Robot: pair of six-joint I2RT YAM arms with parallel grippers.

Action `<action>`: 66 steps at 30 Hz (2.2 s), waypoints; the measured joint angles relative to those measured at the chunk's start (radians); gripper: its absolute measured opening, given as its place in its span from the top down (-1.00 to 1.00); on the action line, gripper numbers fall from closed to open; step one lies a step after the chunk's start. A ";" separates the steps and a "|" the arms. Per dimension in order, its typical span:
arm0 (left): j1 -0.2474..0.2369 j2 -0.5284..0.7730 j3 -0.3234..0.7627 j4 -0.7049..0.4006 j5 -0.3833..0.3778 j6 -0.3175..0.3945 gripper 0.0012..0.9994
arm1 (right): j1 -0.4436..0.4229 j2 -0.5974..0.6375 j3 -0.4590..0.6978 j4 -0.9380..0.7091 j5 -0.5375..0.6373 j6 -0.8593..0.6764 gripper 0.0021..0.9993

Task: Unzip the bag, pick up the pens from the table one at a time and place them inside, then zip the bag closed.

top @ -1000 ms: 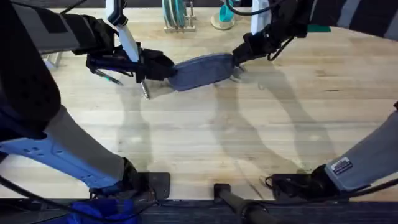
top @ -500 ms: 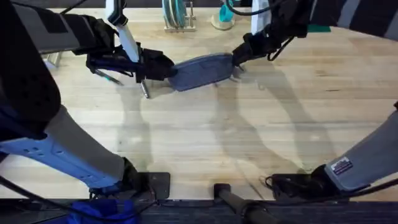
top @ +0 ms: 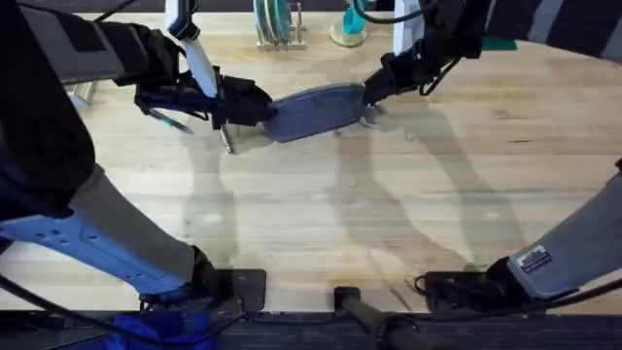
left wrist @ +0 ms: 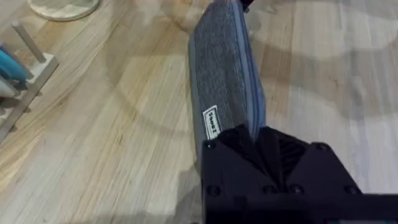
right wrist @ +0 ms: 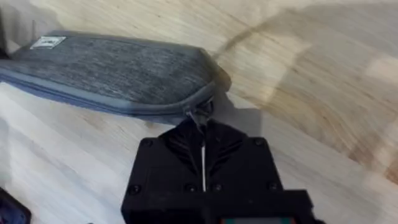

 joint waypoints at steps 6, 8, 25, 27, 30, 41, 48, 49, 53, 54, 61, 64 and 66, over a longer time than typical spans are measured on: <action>0.000 0.000 0.000 -0.002 0.000 0.000 0.92 | 0.000 0.000 0.051 -0.073 0.005 0.000 0.94; 0.000 0.000 0.000 -0.002 0.000 0.000 0.92 | 0.000 0.000 0.072 -0.096 0.007 0.000 0.94; 0.001 0.000 0.000 -0.002 -0.002 0.000 0.92 | 0.000 0.000 0.160 -0.172 0.012 0.000 0.94; 0.001 0.000 0.000 -0.002 -0.002 0.000 0.92 | 0.001 0.000 0.160 -0.172 0.012 0.000 0.94; 0.001 0.000 0.000 -0.002 -0.002 0.000 0.92 | 0.004 0.000 0.162 -0.173 0.012 0.000 0.94; 0.001 0.000 0.000 -0.002 -0.003 0.000 0.92 | 0.046 0.000 0.182 -0.175 0.012 0.000 0.94; 0.001 0.000 0.000 -0.002 -0.003 0.000 0.92 | 0.070 0.000 0.192 -0.175 0.016 0.000 0.94; 0.001 0.000 0.000 -0.002 -0.003 0.000 0.92 | 0.076 0.000 0.192 -0.175 0.016 0.000 0.94; 0.001 0.000 0.000 -0.002 -0.003 0.000 0.92 | 0.098 0.000 0.194 -0.174 0.017 0.000 0.94; 0.001 0.000 0.000 -0.002 -0.003 0.000 0.92 | 0.102 0.000 0.195 -0.174 0.018 0.000 0.94; 0.001 0.000 0.000 -0.002 -0.003 0.000 0.92 | 0.111 0.000 0.198 -0.174 0.019 0.000 0.94; 0.001 0.000 0.000 -0.002 -0.003 0.000 0.92 | 0.112 0.000 0.198 -0.174 0.020 0.000 0.94; 0.001 0.000 0.000 -0.002 -0.003 0.000 0.92 | 0.115 0.000 0.198 -0.173 0.023 0.000 0.94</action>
